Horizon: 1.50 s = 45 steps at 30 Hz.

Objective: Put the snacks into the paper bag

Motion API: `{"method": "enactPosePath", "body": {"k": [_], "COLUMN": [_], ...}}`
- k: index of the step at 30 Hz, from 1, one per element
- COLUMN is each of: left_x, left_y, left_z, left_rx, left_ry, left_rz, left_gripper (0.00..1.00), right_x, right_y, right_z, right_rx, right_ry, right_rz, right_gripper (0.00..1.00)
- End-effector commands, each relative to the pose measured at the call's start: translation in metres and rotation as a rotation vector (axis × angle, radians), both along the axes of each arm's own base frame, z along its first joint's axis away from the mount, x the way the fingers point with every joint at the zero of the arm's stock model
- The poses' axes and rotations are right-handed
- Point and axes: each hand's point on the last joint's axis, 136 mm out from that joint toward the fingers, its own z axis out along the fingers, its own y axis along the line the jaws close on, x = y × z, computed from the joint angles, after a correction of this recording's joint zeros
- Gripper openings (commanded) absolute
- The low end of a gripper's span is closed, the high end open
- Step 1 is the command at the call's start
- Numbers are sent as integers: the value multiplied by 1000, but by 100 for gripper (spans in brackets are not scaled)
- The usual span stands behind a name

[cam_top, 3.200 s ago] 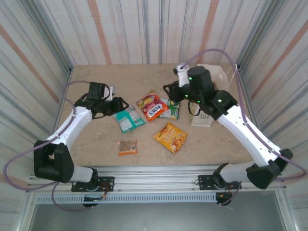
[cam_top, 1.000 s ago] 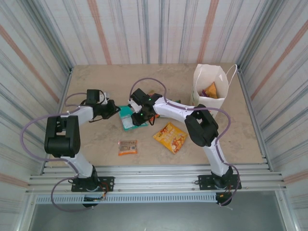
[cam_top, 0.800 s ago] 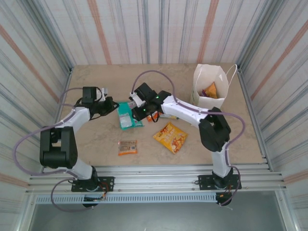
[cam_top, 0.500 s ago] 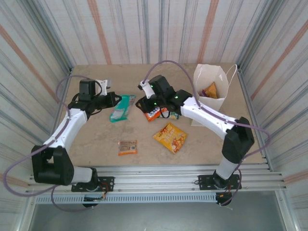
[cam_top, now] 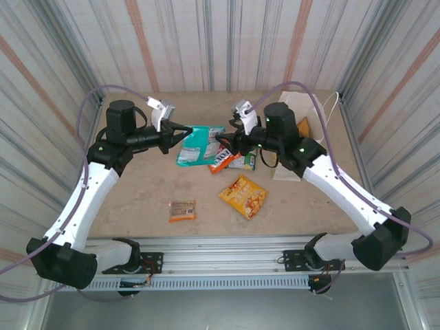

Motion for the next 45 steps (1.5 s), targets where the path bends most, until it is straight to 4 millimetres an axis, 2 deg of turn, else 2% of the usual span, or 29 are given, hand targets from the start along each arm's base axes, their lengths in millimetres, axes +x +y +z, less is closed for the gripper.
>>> {"method": "enactPosePath", "body": {"k": [1, 5, 9, 14, 19, 22, 28, 31, 35, 39, 42, 45], "left_x": [-27, -37, -45, -54, -56, -55, -44, -36, -29, -13, 14, 34], "left_y": [-11, -19, -24, -32, -39, -42, -43, -42, -41, -37, -25, -16], "left_z": [41, 53, 61, 68, 71, 73, 70, 67, 63, 58, 48, 31], "left_rx": [-52, -82, -103, -119, -124, -131, -115, -97, -87, -68, -45, -20], "left_ry": [-157, -201, -220, -247, -260, -265, -268, -269, -260, -232, -194, -125], "left_rz": [-144, -217, -280, -342, -370, -375, -327, -281, -246, -144, 31, 157], "left_gripper": [0, 0, 0, 0, 0, 0, 0, 0, 8, 41, 57, 61], "right_x": [-16, -30, -35, -43, -56, -60, -62, -61, -54, -41, -18, 3], "right_y": [-8, -19, -26, -20, -10, -6, -7, -10, -16, -29, -51, -82], "right_z": [16, 28, 34, 30, 26, 22, 20, 22, 27, 39, 59, 85], "right_rx": [47, 90, 121, 107, 114, 118, 114, 110, 93, 90, 96, 124], "right_ry": [-51, -61, -56, -21, 49, 83, 64, 43, 3, -50, -102, -152], "right_rz": [86, 148, 190, 285, 415, 464, 474, 451, 383, 271, 95, -89], "right_gripper": [78, 81, 84, 84, 80, 71, 30, 22, 13, 10, 10, 10]}}
